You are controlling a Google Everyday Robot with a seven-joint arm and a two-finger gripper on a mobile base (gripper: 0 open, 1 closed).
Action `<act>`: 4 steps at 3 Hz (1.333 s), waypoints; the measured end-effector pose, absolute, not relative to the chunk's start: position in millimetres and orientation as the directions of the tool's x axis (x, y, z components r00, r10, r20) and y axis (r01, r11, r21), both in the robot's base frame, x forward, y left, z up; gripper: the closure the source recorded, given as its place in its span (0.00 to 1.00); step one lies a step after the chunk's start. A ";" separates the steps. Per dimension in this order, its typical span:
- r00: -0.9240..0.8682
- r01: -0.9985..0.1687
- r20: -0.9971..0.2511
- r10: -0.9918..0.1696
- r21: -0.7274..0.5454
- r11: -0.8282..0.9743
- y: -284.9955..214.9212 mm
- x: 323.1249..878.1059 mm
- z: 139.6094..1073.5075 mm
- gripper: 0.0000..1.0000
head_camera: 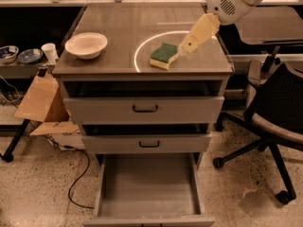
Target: Place sponge into bottom drawer
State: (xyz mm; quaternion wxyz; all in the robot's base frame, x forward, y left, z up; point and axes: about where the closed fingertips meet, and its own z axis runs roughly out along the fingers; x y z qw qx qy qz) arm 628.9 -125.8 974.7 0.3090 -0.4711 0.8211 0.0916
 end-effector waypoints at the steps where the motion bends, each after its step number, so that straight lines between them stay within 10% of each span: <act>1: -0.427 -0.791 -0.654 -0.624 -0.063 0.608 -104.9 658.0 955.6 0.00; 4: -0.651 -0.582 -0.621 -0.436 0.039 0.812 -51.0 726.2 915.2 0.00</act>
Offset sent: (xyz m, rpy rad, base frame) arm 0.1122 0.0857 -0.0667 0.2338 0.1701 -0.4211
